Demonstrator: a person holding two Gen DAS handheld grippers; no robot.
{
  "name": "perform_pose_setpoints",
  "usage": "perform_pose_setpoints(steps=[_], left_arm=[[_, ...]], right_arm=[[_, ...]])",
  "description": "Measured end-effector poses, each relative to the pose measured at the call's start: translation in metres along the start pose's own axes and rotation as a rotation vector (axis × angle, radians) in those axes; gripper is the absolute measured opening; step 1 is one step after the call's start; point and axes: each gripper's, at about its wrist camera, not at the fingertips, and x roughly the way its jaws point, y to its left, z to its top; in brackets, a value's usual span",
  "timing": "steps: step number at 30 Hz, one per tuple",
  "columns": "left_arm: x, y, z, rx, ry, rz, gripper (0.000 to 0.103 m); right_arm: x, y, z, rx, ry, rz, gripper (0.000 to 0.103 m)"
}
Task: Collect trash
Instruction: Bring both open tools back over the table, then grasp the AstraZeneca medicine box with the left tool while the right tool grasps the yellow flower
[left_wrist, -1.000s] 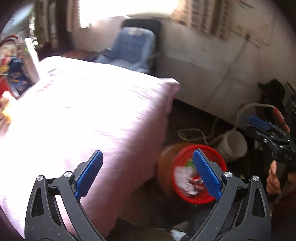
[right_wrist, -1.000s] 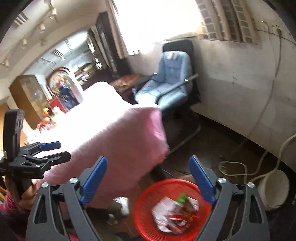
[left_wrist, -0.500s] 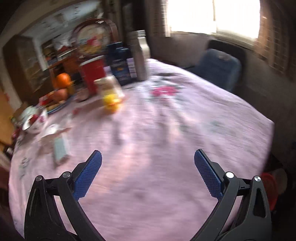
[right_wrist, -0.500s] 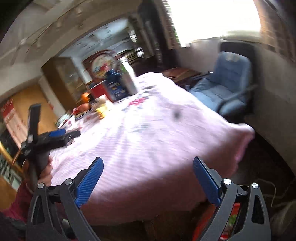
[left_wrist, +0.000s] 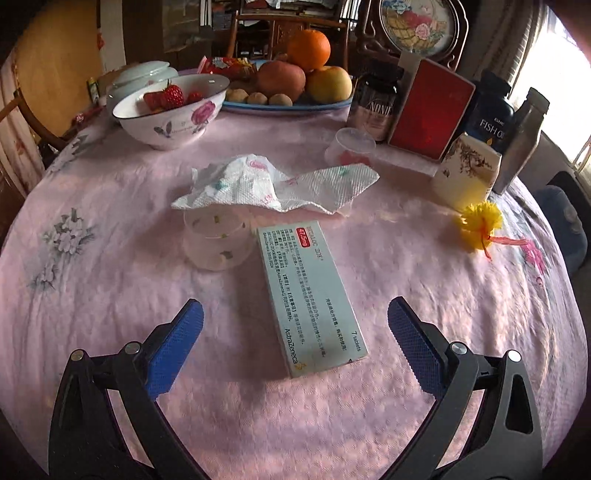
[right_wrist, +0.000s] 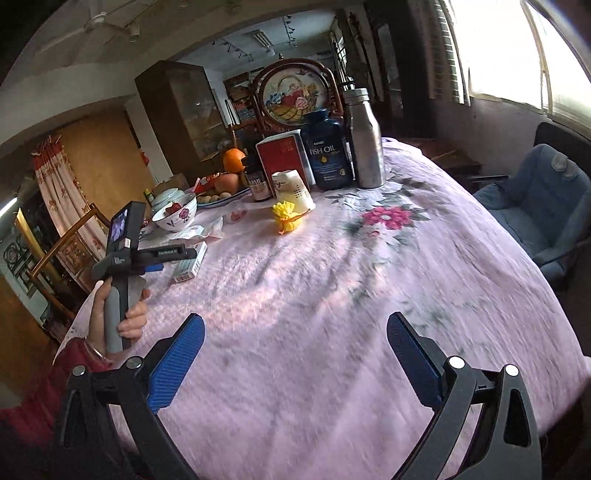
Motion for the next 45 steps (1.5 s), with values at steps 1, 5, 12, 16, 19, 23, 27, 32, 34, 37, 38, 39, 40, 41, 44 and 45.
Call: perform_pose_setpoints(steps=[1,5,12,16,19,23,27,32,34,37,38,39,40,41,44,45], left_arm=[[0.004,-0.004,-0.001,0.016,0.015,-0.012,0.096],[0.013,-0.02,0.001,0.093,-0.009,0.026,0.096],[0.032,-0.021,-0.001,0.106,0.05,0.081,0.098],[0.032,-0.02,-0.002,0.103,0.048,0.085,0.098],[0.032,-0.021,-0.002,0.101,0.047,0.088,0.098],[0.033,-0.021,-0.001,0.102,0.047,0.088,0.098],[0.033,-0.02,-0.001,0.1,0.046,0.088,0.098],[0.033,-0.02,-0.001,0.106,0.052,0.079,0.097],[0.032,-0.018,0.0,0.104,0.055,0.064,0.097],[0.026,-0.009,0.003,0.059,0.04,0.021,0.093],[0.023,-0.005,0.004,0.048,0.03,0.009,0.085],[0.02,-0.003,0.006,0.041,0.02,-0.009,0.073],[0.018,-0.002,0.007,0.037,0.014,-0.023,0.065],[0.018,-0.002,0.007,0.036,0.013,-0.04,0.052],[0.019,-0.005,0.007,0.049,0.008,-0.03,0.051],[0.018,-0.006,0.007,0.054,0.003,-0.019,0.05]], right_arm=[[0.014,0.004,0.008,0.004,0.012,0.007,0.097],[0.07,0.015,0.036,0.025,0.051,0.028,0.097],[0.171,0.029,0.091,0.066,0.099,0.02,0.097],[0.219,0.027,0.111,0.119,0.113,0.011,0.097],[0.25,0.024,0.116,0.164,0.13,0.02,0.097],[0.279,0.02,0.113,0.16,0.148,-0.015,0.097],[0.291,0.018,0.112,0.094,0.148,-0.061,0.097],[0.289,0.009,0.11,0.088,0.159,-0.064,0.028],[0.273,0.008,0.11,0.102,0.132,-0.014,0.028],[0.259,0.015,0.111,0.078,0.114,0.025,0.029],[0.259,0.017,0.111,0.067,0.112,0.019,0.03],[0.26,0.019,0.111,0.058,0.119,0.015,0.03],[0.262,0.02,0.11,0.053,0.128,0.01,0.03],[0.265,0.02,0.109,0.052,0.138,0.004,0.032],[0.275,0.023,0.106,0.053,0.168,0.005,0.032],[0.276,0.023,0.106,0.049,0.174,0.005,0.032]])
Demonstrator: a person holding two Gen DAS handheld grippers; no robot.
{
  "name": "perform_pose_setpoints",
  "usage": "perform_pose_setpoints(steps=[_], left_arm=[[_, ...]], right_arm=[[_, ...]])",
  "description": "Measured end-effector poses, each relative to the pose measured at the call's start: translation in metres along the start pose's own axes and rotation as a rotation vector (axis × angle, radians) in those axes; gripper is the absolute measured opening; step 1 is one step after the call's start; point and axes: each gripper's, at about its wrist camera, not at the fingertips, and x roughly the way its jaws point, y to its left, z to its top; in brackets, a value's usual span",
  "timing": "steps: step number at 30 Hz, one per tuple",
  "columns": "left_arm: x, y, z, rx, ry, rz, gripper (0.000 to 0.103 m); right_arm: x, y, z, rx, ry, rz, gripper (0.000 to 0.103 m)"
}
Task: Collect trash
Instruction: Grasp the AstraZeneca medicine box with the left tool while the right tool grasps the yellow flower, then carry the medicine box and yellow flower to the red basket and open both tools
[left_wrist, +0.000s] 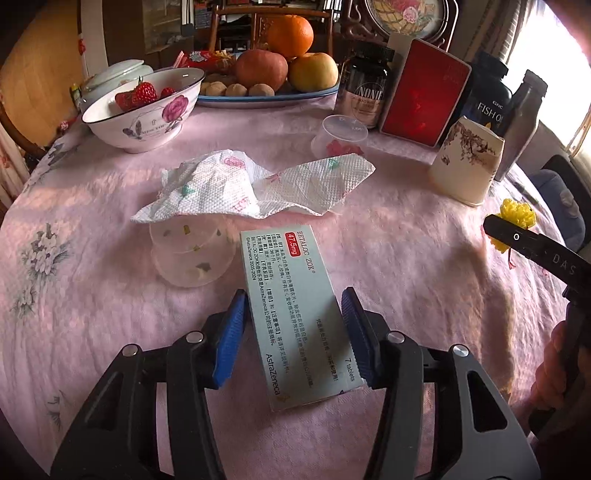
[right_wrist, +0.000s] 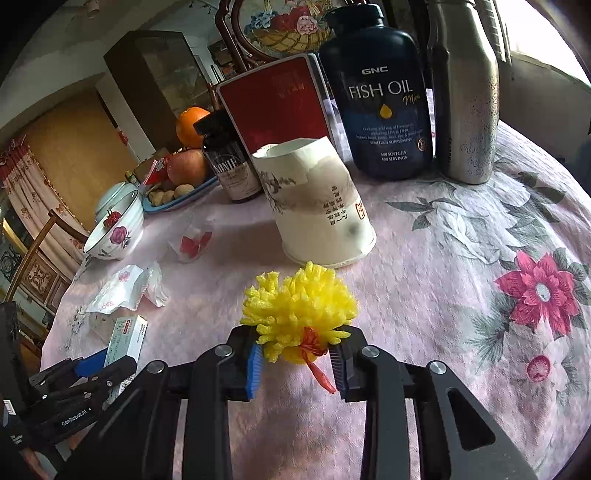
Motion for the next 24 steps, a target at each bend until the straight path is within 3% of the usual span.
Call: perform_pose_setpoints(steps=[10,16,24], left_arm=[[-0.056,-0.02,-0.011,0.07,-0.158,-0.067,0.05],[-0.091,-0.04,-0.032,0.132,-0.242,-0.081,0.05],[-0.117,-0.085,-0.092,0.199,-0.205,-0.252,0.05]], right_arm=[[-0.035,0.011,-0.013,-0.022,-0.081,0.029,0.03],[-0.098,0.0,-0.069,-0.008,-0.13,0.036,0.031],[-0.179,-0.033,-0.142,0.022,-0.142,0.004,0.031]])
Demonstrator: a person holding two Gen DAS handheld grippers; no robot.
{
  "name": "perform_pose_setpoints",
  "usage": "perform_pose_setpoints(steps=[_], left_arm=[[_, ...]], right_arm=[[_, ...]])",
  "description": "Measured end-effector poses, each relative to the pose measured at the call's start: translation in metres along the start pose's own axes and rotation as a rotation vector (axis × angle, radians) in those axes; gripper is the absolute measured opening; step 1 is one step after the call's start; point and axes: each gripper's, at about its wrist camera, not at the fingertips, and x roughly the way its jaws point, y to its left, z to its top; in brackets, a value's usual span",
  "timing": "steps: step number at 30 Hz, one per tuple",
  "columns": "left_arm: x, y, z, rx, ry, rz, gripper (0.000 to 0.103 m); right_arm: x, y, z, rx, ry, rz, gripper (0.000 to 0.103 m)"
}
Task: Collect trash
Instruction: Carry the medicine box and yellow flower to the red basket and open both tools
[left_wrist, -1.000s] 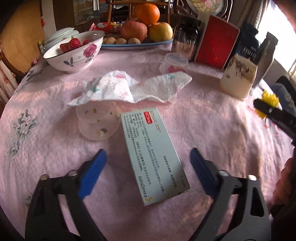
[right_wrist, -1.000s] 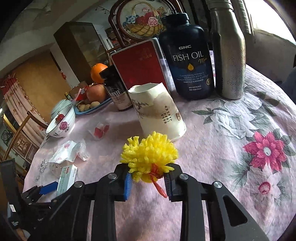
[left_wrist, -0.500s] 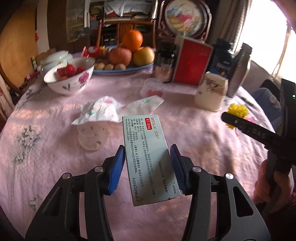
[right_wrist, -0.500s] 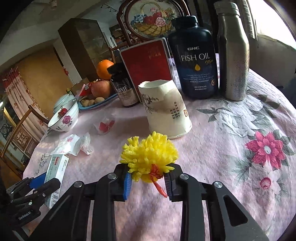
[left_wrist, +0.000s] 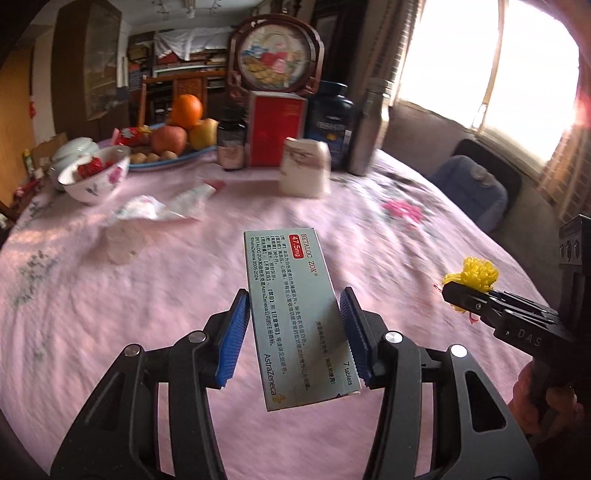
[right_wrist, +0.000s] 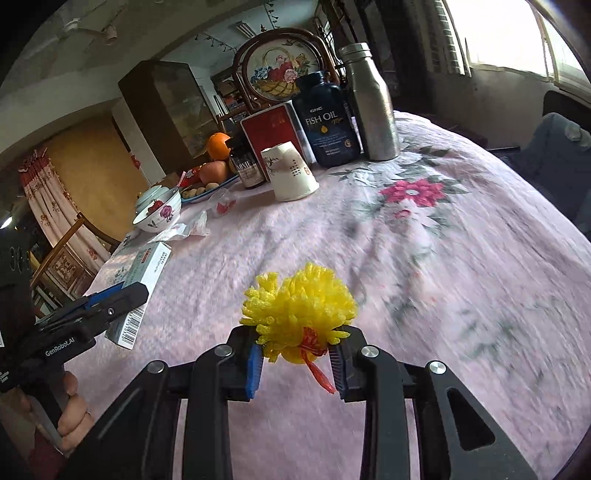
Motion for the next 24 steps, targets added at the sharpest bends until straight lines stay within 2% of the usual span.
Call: perform_pose_setpoints(steps=[3,8,16,20,24], left_arm=[[0.0,-0.028,-0.019,0.026,0.02,-0.047,0.05],[-0.001,-0.092,-0.041,0.144,0.049,-0.106,0.05],[-0.015,-0.224,-0.07,0.36,0.097,-0.323,0.05],[-0.013,-0.307,-0.105,0.503,0.173,-0.433,0.051],[-0.003,-0.383,-0.16,0.634,0.257,-0.513,0.052]], right_arm=[[-0.038,-0.008,-0.016,-0.016,-0.03,-0.029,0.032],[-0.112,-0.039,-0.051,-0.014,-0.094,-0.119,0.032],[-0.212,-0.117,-0.125,0.09,-0.132,-0.32,0.032],[-0.249,-0.166,-0.166,0.193,-0.133,-0.415,0.032],[-0.279,-0.211,-0.199,0.294,-0.145,-0.503,0.032]])
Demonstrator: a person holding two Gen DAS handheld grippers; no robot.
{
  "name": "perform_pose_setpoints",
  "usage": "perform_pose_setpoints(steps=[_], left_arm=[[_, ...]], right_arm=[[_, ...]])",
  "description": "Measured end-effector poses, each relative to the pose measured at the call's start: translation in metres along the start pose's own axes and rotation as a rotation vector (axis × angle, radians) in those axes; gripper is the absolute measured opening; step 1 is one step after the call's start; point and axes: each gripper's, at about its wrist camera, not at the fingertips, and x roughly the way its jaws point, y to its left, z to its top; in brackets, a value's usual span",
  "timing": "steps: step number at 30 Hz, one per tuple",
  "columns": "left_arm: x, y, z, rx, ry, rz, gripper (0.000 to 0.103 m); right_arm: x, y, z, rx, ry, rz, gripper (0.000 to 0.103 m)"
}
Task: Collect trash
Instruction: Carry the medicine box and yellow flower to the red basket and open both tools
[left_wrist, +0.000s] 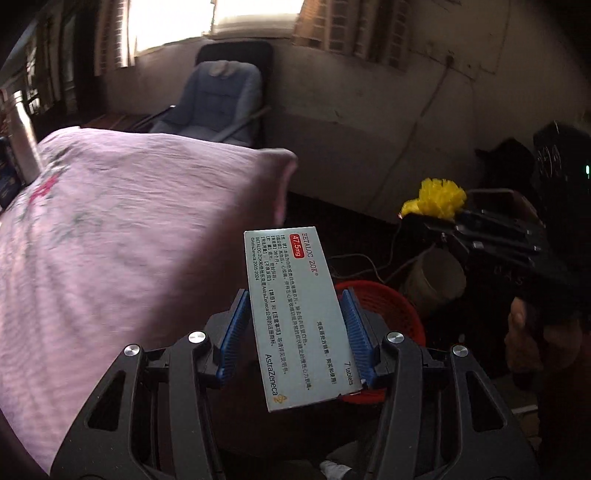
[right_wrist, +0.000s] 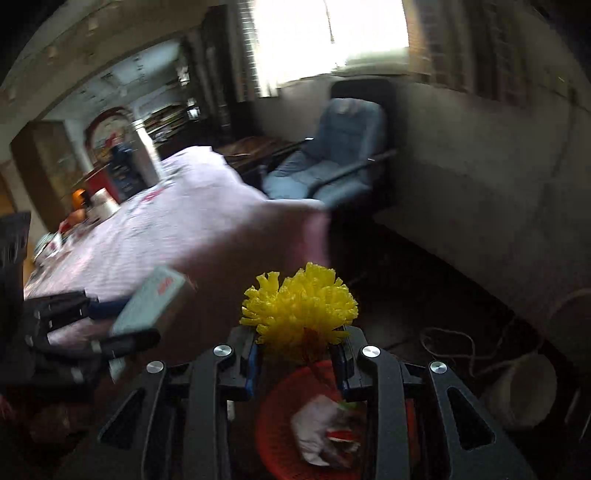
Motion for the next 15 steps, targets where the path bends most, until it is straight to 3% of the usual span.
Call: perform_pose_setpoints(steps=[1,3,6,9,15], left_arm=[[0.012,-0.013,-0.001,0.022,0.024,-0.01,0.053],[0.038,-0.039,-0.004,0.063,0.082,-0.031,0.069],[0.056,-0.055,-0.007,0.08,0.119,-0.043,0.082],[0.055,-0.051,-0.003,0.075,0.106,-0.018,0.089],[0.033,-0.013,0.004,0.007,0.05,0.053,0.092]], right_arm=[[-0.002,-0.014,-0.003,0.026,-0.001,-0.011,0.032],[-0.004,-0.035,-0.01,0.065,-0.007,-0.023,0.032],[-0.004,-0.053,-0.016,0.095,-0.01,-0.023,0.032],[0.003,-0.059,-0.024,0.105,0.007,-0.007,0.032],[0.013,-0.049,-0.044,0.045,0.088,0.024,0.032]])
